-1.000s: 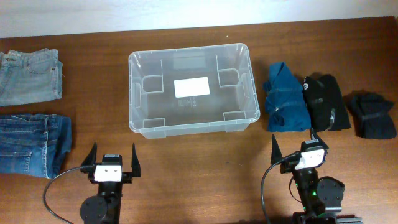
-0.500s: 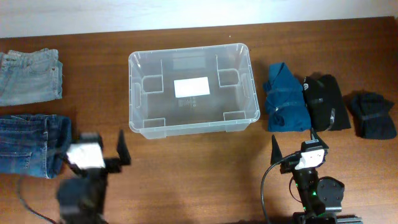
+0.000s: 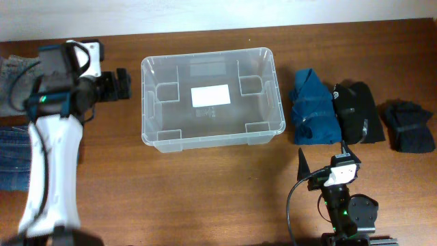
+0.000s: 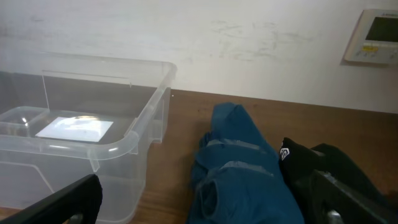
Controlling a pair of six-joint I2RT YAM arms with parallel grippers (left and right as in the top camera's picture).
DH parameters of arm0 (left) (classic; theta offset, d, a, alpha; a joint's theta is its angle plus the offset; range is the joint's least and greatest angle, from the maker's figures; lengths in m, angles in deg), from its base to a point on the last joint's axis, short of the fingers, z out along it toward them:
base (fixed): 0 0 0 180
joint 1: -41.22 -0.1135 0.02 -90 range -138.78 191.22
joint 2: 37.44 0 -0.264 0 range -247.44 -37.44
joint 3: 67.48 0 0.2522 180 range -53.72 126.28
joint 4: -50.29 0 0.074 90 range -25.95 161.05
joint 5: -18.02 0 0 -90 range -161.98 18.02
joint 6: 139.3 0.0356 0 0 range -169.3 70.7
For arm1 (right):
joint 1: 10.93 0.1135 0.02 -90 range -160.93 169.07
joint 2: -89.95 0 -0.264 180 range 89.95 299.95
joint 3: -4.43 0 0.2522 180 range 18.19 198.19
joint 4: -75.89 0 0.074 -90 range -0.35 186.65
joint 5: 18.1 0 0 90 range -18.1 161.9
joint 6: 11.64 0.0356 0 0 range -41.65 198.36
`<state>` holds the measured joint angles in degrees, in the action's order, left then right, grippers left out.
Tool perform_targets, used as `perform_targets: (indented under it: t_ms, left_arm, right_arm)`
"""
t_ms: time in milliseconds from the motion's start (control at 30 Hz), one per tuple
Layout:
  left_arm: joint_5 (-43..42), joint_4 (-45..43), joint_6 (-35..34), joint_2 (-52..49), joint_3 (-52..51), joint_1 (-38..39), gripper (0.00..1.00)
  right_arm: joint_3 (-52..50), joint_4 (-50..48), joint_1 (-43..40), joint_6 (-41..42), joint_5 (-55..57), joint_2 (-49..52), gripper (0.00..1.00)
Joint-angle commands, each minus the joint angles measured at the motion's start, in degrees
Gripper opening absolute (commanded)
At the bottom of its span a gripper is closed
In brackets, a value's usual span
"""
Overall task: Pack container
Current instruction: 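Reach the left gripper to the folded light-blue jeans and grasp them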
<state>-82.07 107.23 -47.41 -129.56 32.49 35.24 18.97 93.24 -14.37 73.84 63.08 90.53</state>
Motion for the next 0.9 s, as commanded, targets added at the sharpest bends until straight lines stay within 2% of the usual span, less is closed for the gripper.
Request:
perform_targets:
  t_ms: [0, 100, 167, 267, 333, 367, 433, 500, 567, 733, 867]
  left_arm:
    - [-2.14, -4.59, -2.03, -6.82, 0.92, -1.05, 0.99]
    - [-0.63, -9.77, -8.44, -8.94, 0.92, -3.39, 0.99]
    - [3.87, -12.48, -13.97, -9.16, 0.92, -5.55, 0.99]
    - [11.76, -16.59, -14.08, -9.18, 0.92, -9.35, 0.99]
    - [14.62, -18.27, -9.49, -9.49, 0.9, -10.6, 0.99]
    - [13.75, -20.31, -0.28, -10.23, 0.9, -11.26, 0.99]
    - [15.58, -21.09, 11.28, -12.04, 0.9, -11.28, 0.99]
    - [21.49, -22.14, 14.45, -14.86, 0.9, -11.3, 0.99]
    - [22.43, -22.93, 18.08, -17.7, 0.9, -11.3, 0.99]
    - [31.56, -26.05, 19.39, -25.29, 0.9, -11.28, 0.99]
    - [34.91, -28.76, 24.41, -29.57, 0.9, -11.17, 0.99]
  right_arm:
    - [-0.46, 0.09, -0.44, 0.52, 0.5, -0.33, 0.98]
    - [-0.46, 0.09, -0.44, 0.52, 0.5, -0.33, 0.98]
    - [-0.46, 0.09, -0.44, 0.52, 0.5, -0.33, 0.98]
    - [-0.46, 0.09, -0.44, 0.52, 0.5, -0.33, 0.98]
    - [-0.46, 0.09, -0.44, 0.52, 0.5, -0.33, 0.98]
    - [-0.46, 0.09, -0.44, 0.52, 0.48, -0.33, 0.98]
    - [-0.46, 0.09, -0.44, 0.52, 0.48, -0.33, 0.99]
    - [-0.46, 0.09, -0.44, 0.55, 0.5, -0.33, 0.98]
    - [-0.46, 0.09, -0.44, 0.52, 0.5, -0.33, 0.98]
    - [-0.46, 0.09, -0.44, 0.52, 0.5, -0.33, 0.98]
    - [-0.46, 0.09, -0.44, 0.52, 0.5, -0.33, 0.98]
